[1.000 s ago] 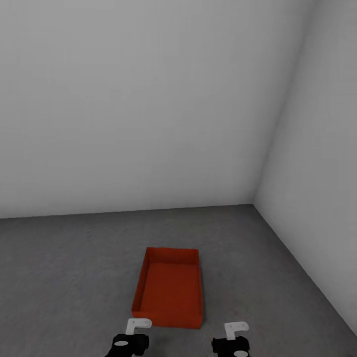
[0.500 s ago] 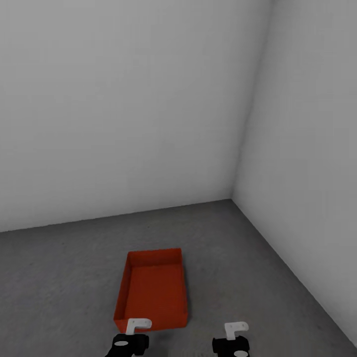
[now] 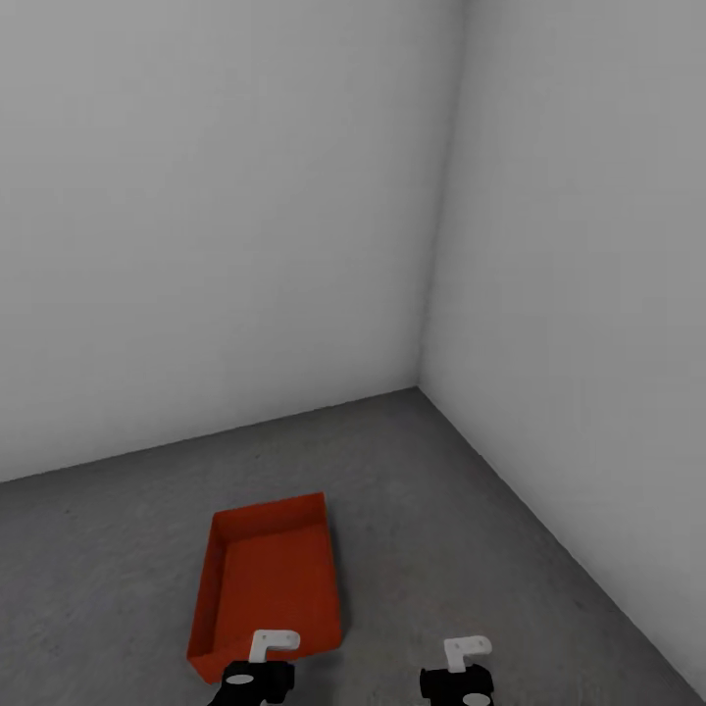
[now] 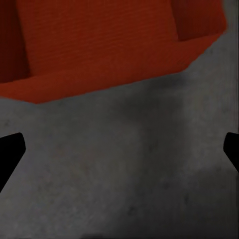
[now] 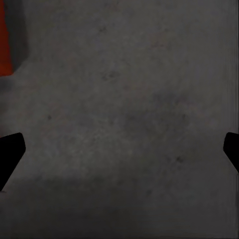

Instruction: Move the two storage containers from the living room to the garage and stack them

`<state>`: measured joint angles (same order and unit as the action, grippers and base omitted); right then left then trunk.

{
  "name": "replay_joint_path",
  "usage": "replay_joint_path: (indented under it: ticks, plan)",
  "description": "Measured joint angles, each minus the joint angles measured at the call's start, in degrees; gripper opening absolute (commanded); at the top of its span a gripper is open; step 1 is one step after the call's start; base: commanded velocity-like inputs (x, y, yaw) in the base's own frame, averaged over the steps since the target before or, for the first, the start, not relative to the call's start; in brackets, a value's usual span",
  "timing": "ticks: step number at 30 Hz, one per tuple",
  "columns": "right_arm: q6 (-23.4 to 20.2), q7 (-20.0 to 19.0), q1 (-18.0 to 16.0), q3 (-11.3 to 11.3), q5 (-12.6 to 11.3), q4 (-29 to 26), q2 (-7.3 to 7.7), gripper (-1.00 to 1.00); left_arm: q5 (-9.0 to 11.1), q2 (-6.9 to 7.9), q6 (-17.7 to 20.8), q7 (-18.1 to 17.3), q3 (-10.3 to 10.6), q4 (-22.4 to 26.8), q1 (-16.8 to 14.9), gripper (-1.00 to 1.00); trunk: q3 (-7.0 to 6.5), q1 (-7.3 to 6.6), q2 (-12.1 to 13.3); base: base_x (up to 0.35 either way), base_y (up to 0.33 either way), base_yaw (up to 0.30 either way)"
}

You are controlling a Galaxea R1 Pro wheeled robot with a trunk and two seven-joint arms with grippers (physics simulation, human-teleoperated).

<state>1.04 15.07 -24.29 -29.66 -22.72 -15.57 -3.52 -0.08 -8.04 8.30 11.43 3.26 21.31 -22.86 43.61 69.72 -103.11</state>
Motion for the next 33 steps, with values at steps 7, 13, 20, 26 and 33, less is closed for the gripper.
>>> replay_joint_path:
  ticks: [7,13,20,26,33]
  plan:
    - [-0.01,-0.01,0.0,0.0,0.04,0.0,0.0,1.0,0.0,-0.05,0.0,0.0,0.0,-0.01,0.0,1.0,0.08,0.0,0.0,0.0,0.0,-0.286]
    - [0.0,0.0,0.0,0.0,0.07,0.0,0.0,1.0,0.0,0.01,0.0,-0.04,0.0,0.03,0.0,1.0,0.26,0.0,0.0,0.0,0.0,-0.286]
    - [-0.02,-0.01,0.0,0.0,0.07,0.0,0.0,1.0,0.0,0.01,0.0,-0.06,0.0,-0.04,0.0,1.0,0.47,0.0,0.0,0.0,0.0,-0.286]
    - [0.0,-0.06,0.0,0.13,0.02,0.07,-0.01,1.0,0.07,0.01,-0.01,-0.21,0.0,-0.48,0.0,1.0,0.64,0.0,0.0,0.0,0.0,-0.286]
    - [-0.13,-0.16,0.11,0.49,-0.45,1.1,-0.08,1.0,0.28,0.16,-0.33,-0.2,0.14,-4.61,0.01,1.0,0.81,0.0,0.0,0.0,0.0,-0.286]
